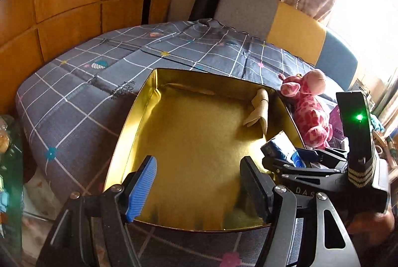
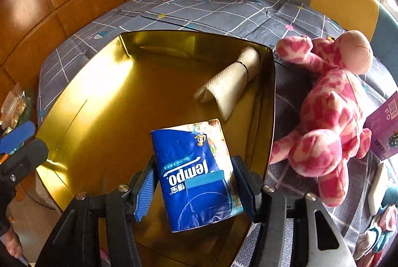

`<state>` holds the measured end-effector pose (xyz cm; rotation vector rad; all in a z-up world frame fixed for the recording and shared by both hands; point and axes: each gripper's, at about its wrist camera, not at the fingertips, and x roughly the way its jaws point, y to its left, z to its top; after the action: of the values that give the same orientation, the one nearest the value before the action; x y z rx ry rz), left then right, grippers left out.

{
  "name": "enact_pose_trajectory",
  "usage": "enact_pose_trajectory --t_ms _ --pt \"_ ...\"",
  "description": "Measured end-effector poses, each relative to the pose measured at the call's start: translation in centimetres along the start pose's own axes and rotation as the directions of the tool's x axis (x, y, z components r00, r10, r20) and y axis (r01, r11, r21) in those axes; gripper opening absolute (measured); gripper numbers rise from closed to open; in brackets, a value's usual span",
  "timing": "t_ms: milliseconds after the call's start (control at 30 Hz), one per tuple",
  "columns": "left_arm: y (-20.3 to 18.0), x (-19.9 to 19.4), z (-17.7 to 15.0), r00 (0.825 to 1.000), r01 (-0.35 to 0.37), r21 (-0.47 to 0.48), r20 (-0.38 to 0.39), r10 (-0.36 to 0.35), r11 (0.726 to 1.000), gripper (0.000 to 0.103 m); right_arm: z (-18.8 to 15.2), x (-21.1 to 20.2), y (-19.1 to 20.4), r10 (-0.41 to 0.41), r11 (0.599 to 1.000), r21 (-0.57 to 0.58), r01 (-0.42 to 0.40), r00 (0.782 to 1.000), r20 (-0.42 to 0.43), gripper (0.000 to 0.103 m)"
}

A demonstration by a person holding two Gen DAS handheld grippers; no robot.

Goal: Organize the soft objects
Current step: 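Carry the blue tissue pack into the gold tray and open the right gripper, then move the left gripper to the white sponge and grasp it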

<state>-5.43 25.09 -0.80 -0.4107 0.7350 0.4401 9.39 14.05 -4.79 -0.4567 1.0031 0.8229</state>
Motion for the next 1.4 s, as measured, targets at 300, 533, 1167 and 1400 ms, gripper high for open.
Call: enact_pose_trajectory --t_ms 300,533,1167,1400 --pt "-1.3 -0.5 -0.3 1.000 -0.008 0.038 0.006 0.008 0.999 0.072 -1.4 -2.2 -0.2 -0.014 1.000 0.018 0.012 0.995 0.098 0.059" --pt "-2.6 -1.1 -0.6 1.000 0.005 0.074 0.010 -0.005 0.997 0.072 -3.0 -5.3 -1.3 -0.055 0.997 0.068 0.044 0.983 0.176 0.059" --pt "-7.8 -1.8 -2.1 0.998 0.060 0.213 -0.011 -0.059 0.975 0.073 -8.8 -10.0 -6.0 -0.159 0.970 0.217 0.109 0.959 0.234 0.059" --pt "-10.4 -1.6 -2.4 0.996 0.093 0.280 -0.033 -0.087 0.955 0.077 -10.8 -11.1 -8.1 -0.202 0.955 0.264 0.139 0.952 0.229 0.059"
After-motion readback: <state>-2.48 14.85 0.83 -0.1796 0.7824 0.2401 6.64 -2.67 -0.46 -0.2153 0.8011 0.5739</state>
